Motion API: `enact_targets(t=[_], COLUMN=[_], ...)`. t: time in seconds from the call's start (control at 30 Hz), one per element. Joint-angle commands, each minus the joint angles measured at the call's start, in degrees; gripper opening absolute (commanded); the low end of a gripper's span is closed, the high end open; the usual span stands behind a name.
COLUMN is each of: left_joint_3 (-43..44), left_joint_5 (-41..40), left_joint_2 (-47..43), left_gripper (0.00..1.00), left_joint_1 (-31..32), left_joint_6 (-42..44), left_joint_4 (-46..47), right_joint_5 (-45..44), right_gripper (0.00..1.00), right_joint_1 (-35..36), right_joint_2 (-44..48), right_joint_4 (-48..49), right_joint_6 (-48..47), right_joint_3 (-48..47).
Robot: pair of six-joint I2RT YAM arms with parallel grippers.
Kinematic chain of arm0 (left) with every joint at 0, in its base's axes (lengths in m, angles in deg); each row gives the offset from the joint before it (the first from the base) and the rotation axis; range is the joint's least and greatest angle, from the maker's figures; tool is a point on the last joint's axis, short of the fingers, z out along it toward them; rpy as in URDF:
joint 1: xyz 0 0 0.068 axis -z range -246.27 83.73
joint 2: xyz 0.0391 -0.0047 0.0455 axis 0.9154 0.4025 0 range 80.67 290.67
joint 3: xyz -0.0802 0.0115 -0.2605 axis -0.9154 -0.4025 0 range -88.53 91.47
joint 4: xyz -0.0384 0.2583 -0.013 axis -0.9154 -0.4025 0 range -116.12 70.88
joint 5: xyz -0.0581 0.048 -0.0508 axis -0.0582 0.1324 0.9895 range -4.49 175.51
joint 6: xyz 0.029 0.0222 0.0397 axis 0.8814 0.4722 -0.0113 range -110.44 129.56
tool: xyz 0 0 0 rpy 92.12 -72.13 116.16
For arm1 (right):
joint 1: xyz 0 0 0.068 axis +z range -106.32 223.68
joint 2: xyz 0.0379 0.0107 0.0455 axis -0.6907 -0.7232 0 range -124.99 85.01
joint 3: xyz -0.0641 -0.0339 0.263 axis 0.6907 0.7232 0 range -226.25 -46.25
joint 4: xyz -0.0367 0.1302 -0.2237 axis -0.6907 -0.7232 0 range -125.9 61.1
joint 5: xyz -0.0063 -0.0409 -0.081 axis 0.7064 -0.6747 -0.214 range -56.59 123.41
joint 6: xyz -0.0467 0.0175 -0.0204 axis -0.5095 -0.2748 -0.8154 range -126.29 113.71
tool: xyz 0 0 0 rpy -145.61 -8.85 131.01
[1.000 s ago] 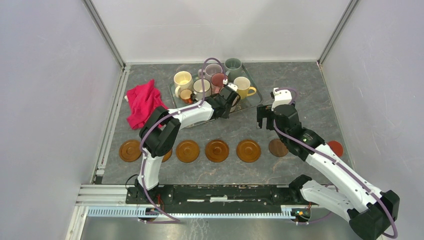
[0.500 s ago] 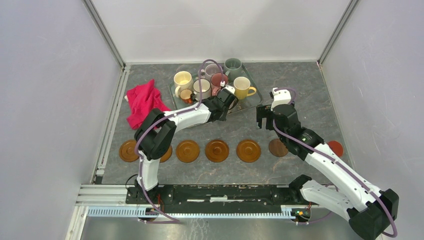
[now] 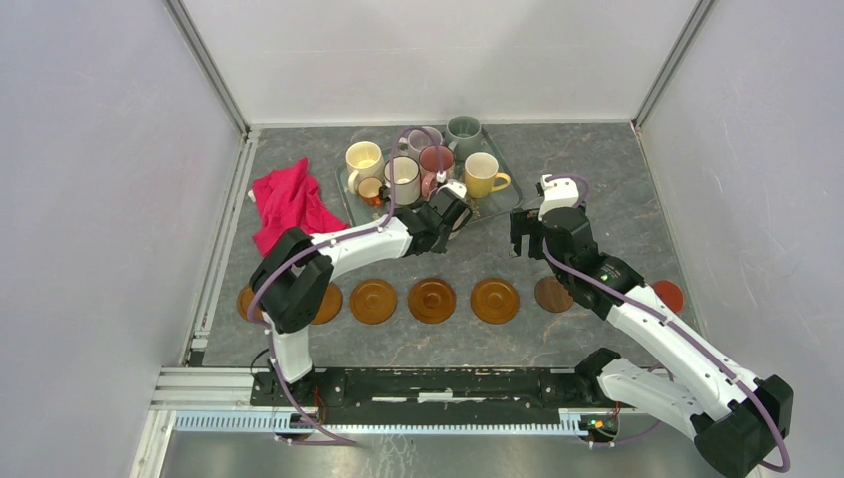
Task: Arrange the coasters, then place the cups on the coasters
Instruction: Pick up the cup from the tray, then place the cup on the coaster.
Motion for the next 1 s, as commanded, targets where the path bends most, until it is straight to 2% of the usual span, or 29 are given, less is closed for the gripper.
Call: enact_targets(t=[0.0, 0.2, 0.37, 0.97], left_joint_3=[-0.4, -3.3, -6.8, -21.8], left_joint_5=[-2.1, -4.8, -9.0, -26.2], left_joint_2=[-7.4, -11.5, -15.9, -35.9], left_gripper=[0.02, 0.02, 0.02, 0.02], left_joint_1=[0.2, 0.2, 0.2, -1.6], left_joint_6=[-5.2, -9.3, -16.3, -43.0], left_joint_4=[3.3, 1.8, -1.0, -20.0], right_joint_5=[-0.2, 0.0, 0.5, 3.5], right_gripper=[0.98, 0.98, 0.98, 0.98], right_joint_1=[0.1, 0.1, 0.1, 0.1], right_joint_2=[0.6, 0.8, 0.7, -0.2], right_joint_4=[1.5, 1.6, 1.8, 1.9], right_joint_6=[-0.7, -0.6, -0.6, -0.1], right_joint_3=[0.0, 0.3, 0.3, 0.0])
